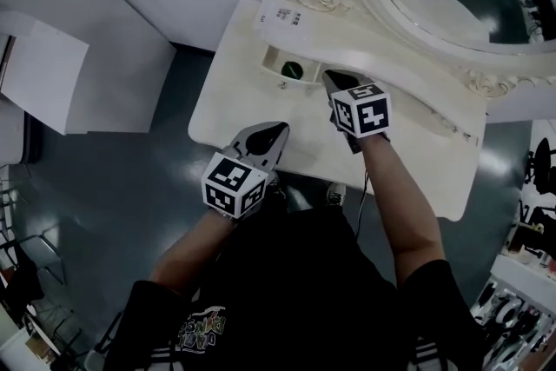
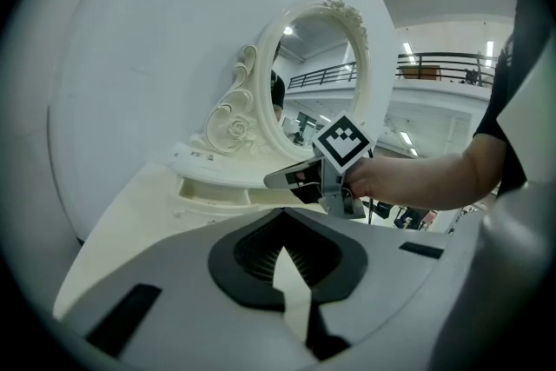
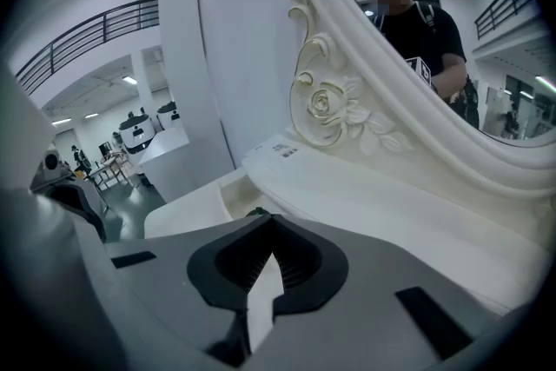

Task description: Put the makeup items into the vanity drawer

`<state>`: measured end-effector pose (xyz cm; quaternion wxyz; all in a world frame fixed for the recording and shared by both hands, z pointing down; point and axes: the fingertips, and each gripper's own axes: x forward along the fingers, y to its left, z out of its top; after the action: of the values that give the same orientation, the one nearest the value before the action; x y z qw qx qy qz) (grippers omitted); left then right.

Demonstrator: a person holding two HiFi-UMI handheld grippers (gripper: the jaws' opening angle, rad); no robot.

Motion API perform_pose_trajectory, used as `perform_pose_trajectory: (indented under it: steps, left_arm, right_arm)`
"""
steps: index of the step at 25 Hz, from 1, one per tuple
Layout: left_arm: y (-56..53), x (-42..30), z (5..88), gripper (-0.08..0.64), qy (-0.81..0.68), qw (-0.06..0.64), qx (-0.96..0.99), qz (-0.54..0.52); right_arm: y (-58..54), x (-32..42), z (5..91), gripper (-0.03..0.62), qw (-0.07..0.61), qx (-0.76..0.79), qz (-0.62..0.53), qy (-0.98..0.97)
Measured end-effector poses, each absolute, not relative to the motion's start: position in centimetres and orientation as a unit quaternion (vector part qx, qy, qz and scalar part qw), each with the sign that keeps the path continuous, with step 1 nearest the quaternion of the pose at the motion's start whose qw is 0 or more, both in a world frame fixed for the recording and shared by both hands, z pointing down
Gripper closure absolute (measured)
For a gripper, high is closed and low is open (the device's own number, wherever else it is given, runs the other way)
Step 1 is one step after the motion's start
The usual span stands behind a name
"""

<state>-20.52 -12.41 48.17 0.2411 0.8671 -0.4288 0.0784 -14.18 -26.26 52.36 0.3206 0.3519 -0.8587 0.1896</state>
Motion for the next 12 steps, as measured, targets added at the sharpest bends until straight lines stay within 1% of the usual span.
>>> perform_pose_trajectory:
  steps: [12]
  left_arm:
    - [-11.3,-10.0,45.0,0.559,-0.387,0.216,0.893,0.081]
  right_arm:
    - [-21.8,-1.6,47.4,0.563,0.243,0.415,0.204,-0.853]
